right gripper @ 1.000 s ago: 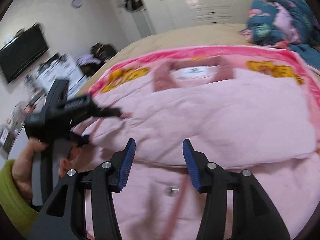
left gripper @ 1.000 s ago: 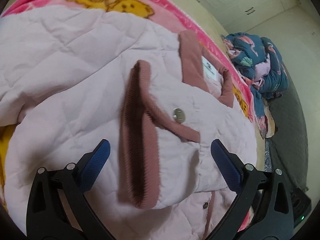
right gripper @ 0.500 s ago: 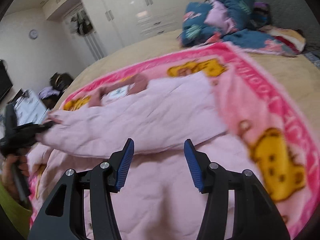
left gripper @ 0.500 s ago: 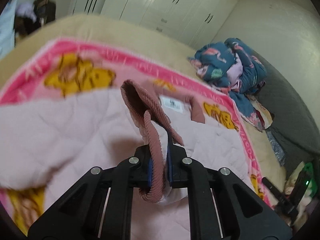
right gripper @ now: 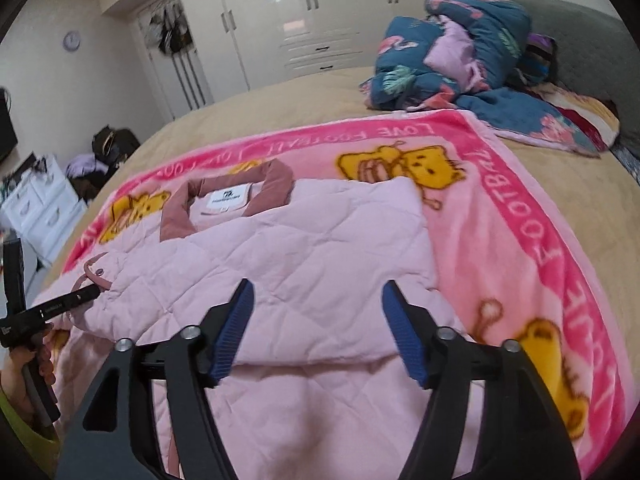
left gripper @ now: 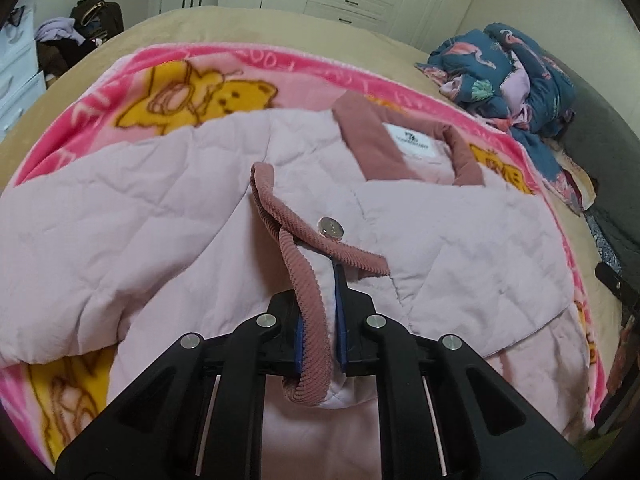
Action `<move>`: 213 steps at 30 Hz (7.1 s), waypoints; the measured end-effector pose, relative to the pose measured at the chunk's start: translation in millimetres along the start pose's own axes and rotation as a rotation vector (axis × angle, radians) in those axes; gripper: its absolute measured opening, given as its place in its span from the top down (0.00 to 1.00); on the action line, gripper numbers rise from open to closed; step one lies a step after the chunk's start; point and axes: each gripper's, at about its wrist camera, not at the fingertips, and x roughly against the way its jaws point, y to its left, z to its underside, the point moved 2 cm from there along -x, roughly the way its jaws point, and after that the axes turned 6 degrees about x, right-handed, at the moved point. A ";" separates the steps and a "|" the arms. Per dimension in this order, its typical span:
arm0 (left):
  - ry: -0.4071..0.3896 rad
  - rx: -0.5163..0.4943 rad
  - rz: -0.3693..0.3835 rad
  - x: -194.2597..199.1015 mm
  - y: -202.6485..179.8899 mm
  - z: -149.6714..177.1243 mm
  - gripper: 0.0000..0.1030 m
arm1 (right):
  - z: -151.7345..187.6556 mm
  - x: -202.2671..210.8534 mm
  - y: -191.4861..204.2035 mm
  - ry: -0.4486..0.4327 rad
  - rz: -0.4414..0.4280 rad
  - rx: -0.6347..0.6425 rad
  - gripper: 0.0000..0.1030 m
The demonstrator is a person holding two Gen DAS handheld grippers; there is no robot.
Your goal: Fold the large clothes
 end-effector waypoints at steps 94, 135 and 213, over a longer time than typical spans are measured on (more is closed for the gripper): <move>-0.155 0.309 -0.117 164.7 177.1 47.6 0.09 | -9.4 31.5 264.3 -0.020 -0.279 0.186 0.04; -0.366 1.029 -0.019 173.6 384.5 88.8 0.09 | 46.9 -19.9 427.4 0.131 -0.458 0.403 0.04; -0.539 -0.009 0.179 197.3 -110.7 -37.0 0.88 | 50.1 76.4 56.7 -0.040 -0.278 -0.208 0.04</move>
